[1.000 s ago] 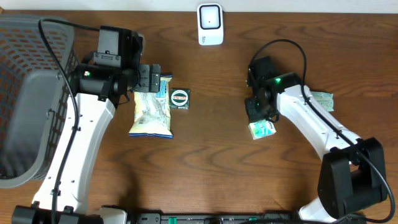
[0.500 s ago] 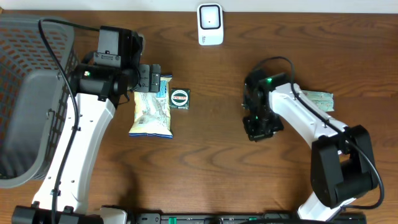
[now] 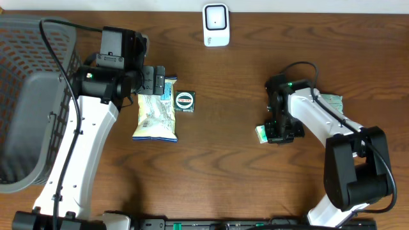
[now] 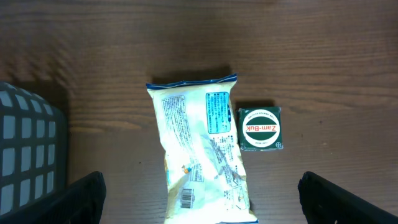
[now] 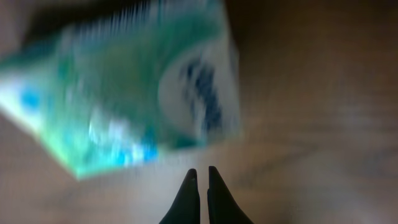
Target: Scan the item barcode
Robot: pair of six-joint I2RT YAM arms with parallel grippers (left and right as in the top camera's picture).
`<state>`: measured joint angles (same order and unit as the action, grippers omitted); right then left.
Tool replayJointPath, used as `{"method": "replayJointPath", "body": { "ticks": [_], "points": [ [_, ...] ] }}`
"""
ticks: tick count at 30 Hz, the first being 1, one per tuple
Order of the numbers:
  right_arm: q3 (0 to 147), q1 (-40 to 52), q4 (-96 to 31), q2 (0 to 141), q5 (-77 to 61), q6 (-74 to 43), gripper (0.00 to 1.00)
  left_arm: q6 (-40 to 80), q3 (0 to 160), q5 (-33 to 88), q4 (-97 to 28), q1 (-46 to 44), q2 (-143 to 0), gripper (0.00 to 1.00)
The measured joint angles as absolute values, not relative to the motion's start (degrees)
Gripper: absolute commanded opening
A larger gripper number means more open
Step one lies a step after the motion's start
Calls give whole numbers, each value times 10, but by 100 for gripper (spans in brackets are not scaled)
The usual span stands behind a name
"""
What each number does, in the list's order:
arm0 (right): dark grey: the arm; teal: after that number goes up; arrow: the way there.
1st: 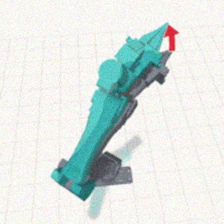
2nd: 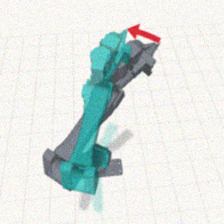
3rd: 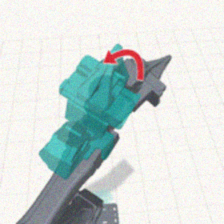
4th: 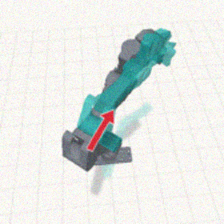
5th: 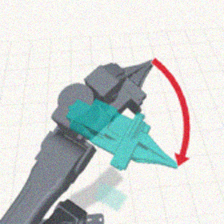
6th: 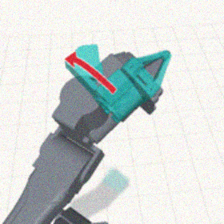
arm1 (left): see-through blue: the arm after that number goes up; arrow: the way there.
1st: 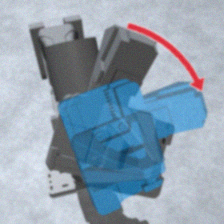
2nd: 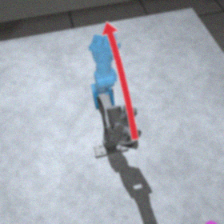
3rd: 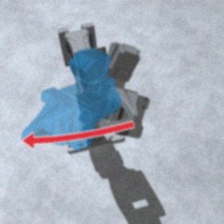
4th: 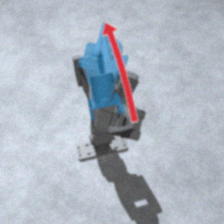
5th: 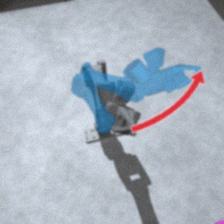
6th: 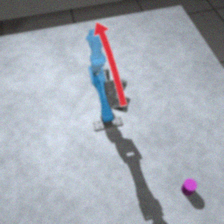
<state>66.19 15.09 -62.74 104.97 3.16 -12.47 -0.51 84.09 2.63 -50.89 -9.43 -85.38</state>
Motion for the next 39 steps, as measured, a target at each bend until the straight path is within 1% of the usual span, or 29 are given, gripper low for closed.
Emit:
{"method": "replayJointPath", "body": {
  "ticks": [13,20,23,30,32,35,37,39],
  "points": [
    [622,150,-421,1050,48,-146,1,-5,841,26,-509,-94,-854,98],
    [621,149,-289,1050,-3,-104,1,-5,841,26,-509,-94,-854,98],
    [621,149,-271,1050,-32,-84,1,-5,841,26,-509,-94,-854,98],
    [621,149,-274,1050,-91,-44,1,-5,841,26,-509,-94,-854,98],
    [621,149,-271,1050,-109,-37,21,-5,841,26,-509,-94,-854,97],
    [624,147,-281,1050,-132,-25,37,-5,841,26,-509,-94,-854,98],
    [640,140,-313,1050,-151,-23,44,-5,841,26,-509,-94,-854,98],
    [662,130,-347,1050,-165,-21,46,-5,841,26,-509,-94,-854,98]
  ]
}}
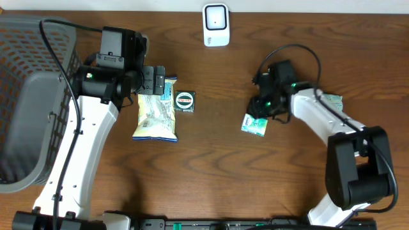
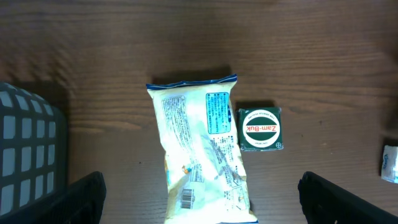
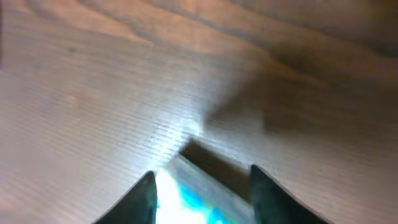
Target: Scan the item barcode
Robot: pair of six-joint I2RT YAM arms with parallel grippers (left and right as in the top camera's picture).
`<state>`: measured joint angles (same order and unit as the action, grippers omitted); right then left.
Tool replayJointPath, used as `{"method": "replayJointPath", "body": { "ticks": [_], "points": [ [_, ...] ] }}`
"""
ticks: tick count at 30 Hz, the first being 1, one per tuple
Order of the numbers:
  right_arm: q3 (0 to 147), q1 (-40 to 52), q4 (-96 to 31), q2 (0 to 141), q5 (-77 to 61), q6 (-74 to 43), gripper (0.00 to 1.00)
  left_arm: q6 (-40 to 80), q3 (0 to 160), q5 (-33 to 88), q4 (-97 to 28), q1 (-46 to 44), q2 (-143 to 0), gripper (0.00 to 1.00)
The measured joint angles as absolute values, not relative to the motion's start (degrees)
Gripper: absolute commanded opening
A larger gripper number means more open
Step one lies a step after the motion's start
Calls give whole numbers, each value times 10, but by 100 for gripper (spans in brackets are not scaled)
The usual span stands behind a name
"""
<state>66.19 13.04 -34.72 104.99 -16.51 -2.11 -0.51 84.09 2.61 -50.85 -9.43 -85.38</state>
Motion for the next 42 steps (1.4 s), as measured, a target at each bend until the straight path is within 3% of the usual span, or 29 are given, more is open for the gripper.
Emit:
{"method": "replayJointPath", "body": {
  "ticks": [8,18,31,38,40,42],
  "points": [
    [717,82,-459,1052,-202,3,38,-5,841,26,-509,-94,-854,97],
    [717,81,-475,1119,-217,36,36,-5,841,26,-509,-94,-854,98],
    [724,80,-500,1140,-253,68,1,-5,841,26,-509,-94,-854,98],
    [727,80,-507,1140,-259,72,1,-5,841,26,-509,-94,-854,98],
    [734,80,-518,1140,-257,72,21,-5,841,26,-509,-94,-854,97],
    [745,80,-538,1140,-253,76,33,-5,841,26,-509,-94,-854,97]
  ]
}}
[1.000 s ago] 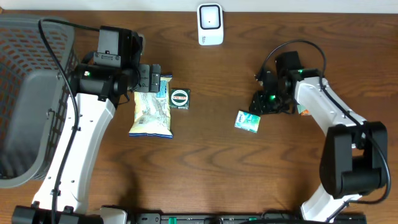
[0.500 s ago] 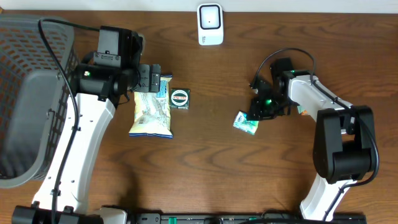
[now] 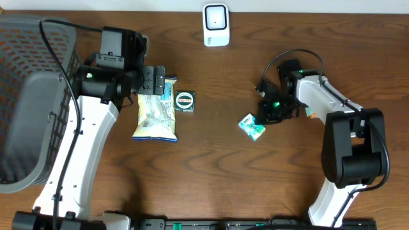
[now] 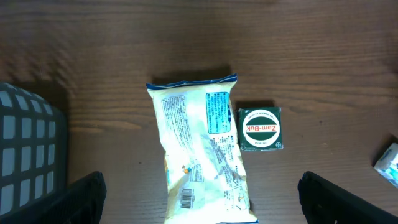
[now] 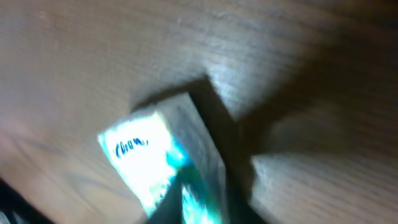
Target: Scan the item barcode
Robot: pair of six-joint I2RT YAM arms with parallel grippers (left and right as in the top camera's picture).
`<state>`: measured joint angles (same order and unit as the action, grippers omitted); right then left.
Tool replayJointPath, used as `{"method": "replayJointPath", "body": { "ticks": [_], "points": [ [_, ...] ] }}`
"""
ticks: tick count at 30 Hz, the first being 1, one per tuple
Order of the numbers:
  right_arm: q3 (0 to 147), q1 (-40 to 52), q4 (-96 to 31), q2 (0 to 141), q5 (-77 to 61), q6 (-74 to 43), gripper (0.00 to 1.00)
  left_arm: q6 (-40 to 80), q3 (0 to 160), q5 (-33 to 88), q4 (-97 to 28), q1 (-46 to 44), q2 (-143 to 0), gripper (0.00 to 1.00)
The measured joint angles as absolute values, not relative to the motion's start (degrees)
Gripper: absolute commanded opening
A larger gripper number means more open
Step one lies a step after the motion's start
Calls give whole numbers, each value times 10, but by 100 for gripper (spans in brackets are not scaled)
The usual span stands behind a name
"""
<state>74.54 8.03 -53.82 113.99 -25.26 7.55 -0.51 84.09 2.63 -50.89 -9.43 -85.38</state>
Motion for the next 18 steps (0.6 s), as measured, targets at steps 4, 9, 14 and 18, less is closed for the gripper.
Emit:
{"method": "replayJointPath", "body": {
  "ticks": [4,9,14,18],
  "points": [
    [772,80,-580,1140,-248,80,36,-5,841,26,-509,-94,-854,98],
    [774,80,-623,1140,-243,77,35,-5,841,26,-509,-94,-854,97],
    [759,80,-623,1140,-229,71,34,-5,841,26,-509,-94,-854,98],
    [733,80,-582,1140,-218,63,35,-5,841,26,-509,-94,-854,98]
  ]
}}
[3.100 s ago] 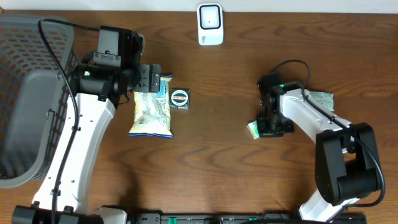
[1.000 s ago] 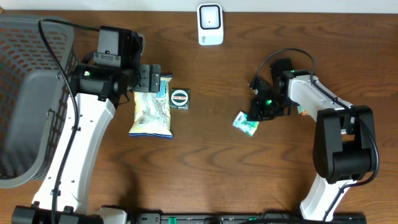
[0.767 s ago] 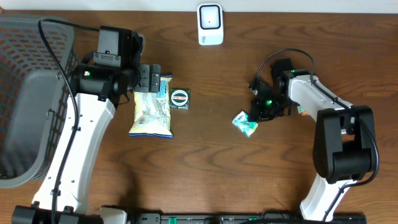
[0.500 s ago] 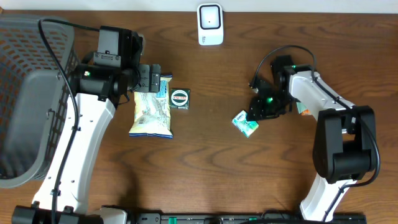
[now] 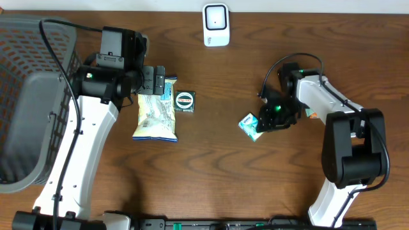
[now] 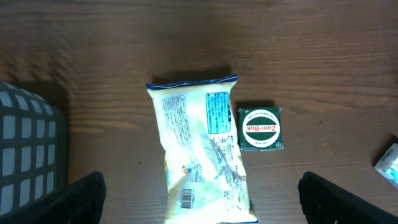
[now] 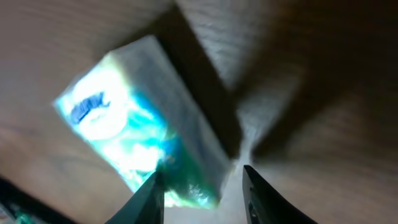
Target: Scan the item barcode
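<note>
A white barcode scanner (image 5: 216, 25) stands at the table's far edge. A small green-and-white tissue packet (image 5: 250, 125) lies right of centre, tilted; it fills the right wrist view (image 7: 134, 137), blurred. My right gripper (image 5: 266, 119) is low at the packet's right end, open, with the packet's corner against the left of its fingers (image 7: 154, 198). My left gripper (image 5: 153, 80) hangs open above a pale snack bag (image 6: 202, 152) whose barcode faces up, with a green Zam-Buk tin (image 6: 261, 129) beside it.
A grey mesh basket (image 5: 25, 96) fills the left side, its corner showing in the left wrist view (image 6: 25, 152). A bit of another packet (image 5: 309, 114) peeks out beside the right arm. The tissue packet's edge (image 6: 388, 163) also shows at the far right of the left wrist view.
My right gripper has shifted slightly toward the near side and sits closer on the tissue packet, which now reaches between its fingers. The packet itself has barely moved. The left arm is unchanged.
At first my right gripper was shut beside the tissue packet, nearer the front. Then it stood open at the packet, which lay further left and back. Later the packet lay turned at a new angle, and now its corner lies between the open fingers. The left arm stayed put.
</note>
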Robot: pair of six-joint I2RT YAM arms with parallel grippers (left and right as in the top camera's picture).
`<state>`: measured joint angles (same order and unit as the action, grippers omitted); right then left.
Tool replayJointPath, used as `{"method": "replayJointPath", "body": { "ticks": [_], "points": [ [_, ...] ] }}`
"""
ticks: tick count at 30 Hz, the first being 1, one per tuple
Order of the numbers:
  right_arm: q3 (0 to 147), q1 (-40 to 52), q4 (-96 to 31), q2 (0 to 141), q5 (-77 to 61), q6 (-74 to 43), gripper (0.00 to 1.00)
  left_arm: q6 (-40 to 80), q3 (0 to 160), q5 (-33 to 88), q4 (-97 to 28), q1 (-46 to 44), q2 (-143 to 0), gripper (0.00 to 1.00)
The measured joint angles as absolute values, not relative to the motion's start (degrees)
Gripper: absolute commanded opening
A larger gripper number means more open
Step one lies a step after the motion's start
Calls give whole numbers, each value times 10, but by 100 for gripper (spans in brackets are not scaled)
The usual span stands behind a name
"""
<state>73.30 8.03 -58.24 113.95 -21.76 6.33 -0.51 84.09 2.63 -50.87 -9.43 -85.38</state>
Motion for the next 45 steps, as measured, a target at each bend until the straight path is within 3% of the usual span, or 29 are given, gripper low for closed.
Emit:
{"method": "replayJointPath", "body": {
  "ticks": [3,7,8,18,36,45],
  "points": [
    [714,80,-555,1138,-221,55,28,-5,841,26,-509,-94,-854,98],
    [703,80,-546,1130,-232,47,3,-5,841,26,-509,-94,-854,97],
    [703,80,-546,1128,-233,48,1,-5,841,26,-509,-94,-854,98],
    [706,78,-559,1126,-303,53,1,-5,841,26,-509,-94,-854,98],
    [764,-56,-632,1039,-786,100,1,-5,841,26,-509,-94,-854,98],
    [764,-60,-634,1035,-858,79,1,-5,841,26,-509,-94,-854,98]
  ]
}}
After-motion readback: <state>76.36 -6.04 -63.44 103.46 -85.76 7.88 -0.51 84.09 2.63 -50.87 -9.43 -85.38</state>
